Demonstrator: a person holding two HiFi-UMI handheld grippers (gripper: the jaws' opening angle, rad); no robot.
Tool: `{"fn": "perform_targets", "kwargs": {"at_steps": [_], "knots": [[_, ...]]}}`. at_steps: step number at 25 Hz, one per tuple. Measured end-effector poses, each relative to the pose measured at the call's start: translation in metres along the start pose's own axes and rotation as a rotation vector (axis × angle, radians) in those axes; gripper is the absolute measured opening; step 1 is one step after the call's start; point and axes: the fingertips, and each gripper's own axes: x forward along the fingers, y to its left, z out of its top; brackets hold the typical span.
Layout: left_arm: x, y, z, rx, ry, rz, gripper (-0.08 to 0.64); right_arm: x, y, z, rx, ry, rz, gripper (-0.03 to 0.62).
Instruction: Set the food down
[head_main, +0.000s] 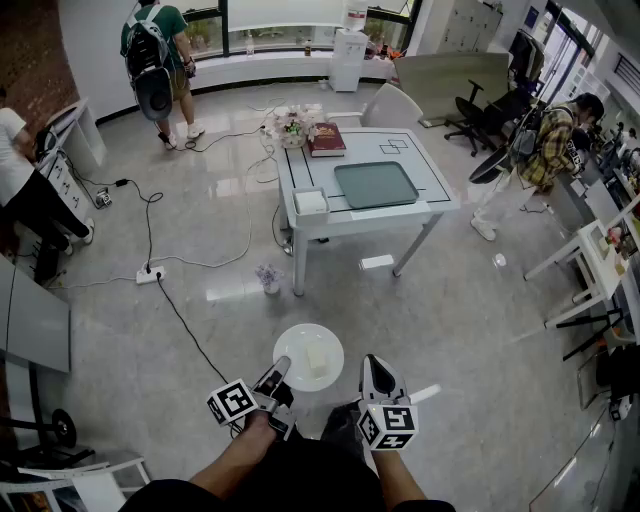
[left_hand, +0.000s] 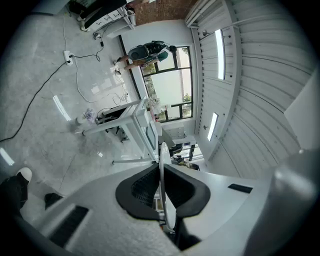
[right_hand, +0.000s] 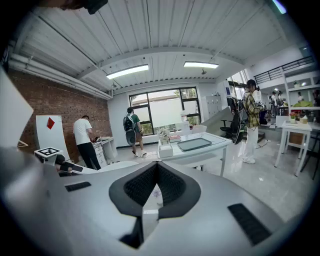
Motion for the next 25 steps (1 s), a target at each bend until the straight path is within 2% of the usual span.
{"fn": "perform_targets", "kwargs": {"at_steps": [6, 13, 20, 25], "knots": [[-0.005, 0.000, 0.006, 0.001, 0.002, -0.002, 0.020, -0.002, 0.007, 0.002, 0.010, -0.044, 0.006, 0.008], [0.003, -0.013, 0.026, -0.004, -0.006, -0.011, 0.020, -0.001, 0.004, 0.011, 0.016, -0.047, -0.028, 0.008], [0.041, -0.022, 0.043, -0.009, -0.024, -0.027, 0.020, 0.011, -0.015, 0.021, -0.024, -0.039, -0.038, 0.008], [0.074, -0.021, 0.044, -0.009, -0.017, -0.013, 0.020, 0.038, -0.043, 0.027, -0.012, -0.028, -0.041, 0.008]]}}
